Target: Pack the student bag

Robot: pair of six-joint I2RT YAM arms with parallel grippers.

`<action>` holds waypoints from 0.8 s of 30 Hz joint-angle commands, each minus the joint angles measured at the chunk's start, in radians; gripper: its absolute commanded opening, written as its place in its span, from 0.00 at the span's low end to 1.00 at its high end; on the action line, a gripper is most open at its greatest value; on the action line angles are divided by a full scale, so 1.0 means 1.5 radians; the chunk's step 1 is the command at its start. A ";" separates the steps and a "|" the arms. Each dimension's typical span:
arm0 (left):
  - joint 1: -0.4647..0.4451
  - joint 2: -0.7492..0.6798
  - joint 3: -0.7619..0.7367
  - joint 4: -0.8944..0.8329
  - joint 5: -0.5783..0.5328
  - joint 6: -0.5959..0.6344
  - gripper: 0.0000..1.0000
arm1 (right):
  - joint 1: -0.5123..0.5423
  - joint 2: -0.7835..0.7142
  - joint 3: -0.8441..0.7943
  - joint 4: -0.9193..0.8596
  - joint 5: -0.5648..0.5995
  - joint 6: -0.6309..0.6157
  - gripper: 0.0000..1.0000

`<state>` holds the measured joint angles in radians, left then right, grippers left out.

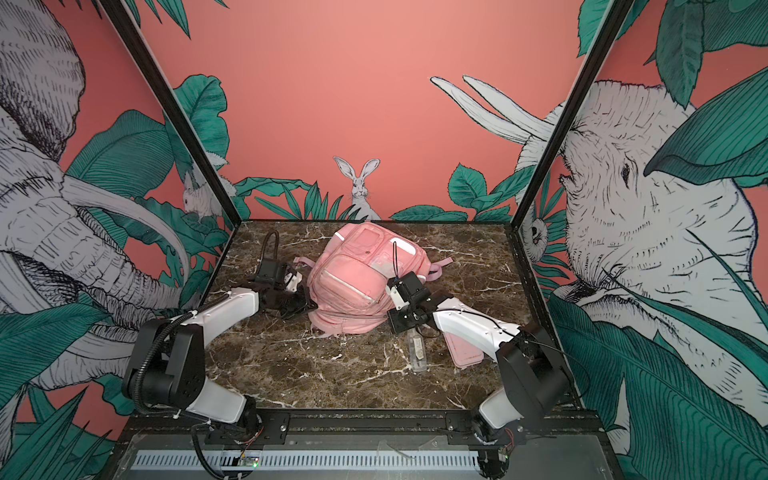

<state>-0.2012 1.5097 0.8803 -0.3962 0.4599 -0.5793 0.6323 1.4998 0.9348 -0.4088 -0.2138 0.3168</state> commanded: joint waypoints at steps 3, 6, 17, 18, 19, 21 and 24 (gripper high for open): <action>0.017 -0.036 0.009 -0.023 -0.028 0.018 0.00 | -0.059 -0.004 0.014 -0.045 0.060 -0.020 0.00; 0.019 -0.039 0.008 -0.024 -0.027 0.019 0.00 | -0.089 0.003 0.021 -0.046 0.063 -0.024 0.00; 0.027 -0.045 0.004 -0.024 -0.024 0.020 0.00 | -0.183 0.023 0.034 -0.020 0.060 -0.026 0.00; 0.028 -0.045 0.005 -0.024 -0.024 0.020 0.00 | -0.190 0.027 0.035 -0.019 0.058 -0.027 0.00; 0.028 -0.045 0.006 -0.024 -0.024 0.021 0.00 | -0.195 0.031 0.038 -0.017 0.058 -0.027 0.00; 0.029 -0.046 0.007 -0.025 -0.023 0.022 0.00 | -0.203 0.040 0.043 -0.014 0.059 -0.027 0.00; 0.031 -0.047 0.006 -0.025 -0.023 0.023 0.00 | -0.209 0.055 0.054 -0.012 0.062 -0.030 0.00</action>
<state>-0.1875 1.4879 0.8803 -0.4118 0.4797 -0.5655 0.3561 1.5650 0.9894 -0.4152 -0.2279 0.2790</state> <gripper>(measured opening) 0.053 0.048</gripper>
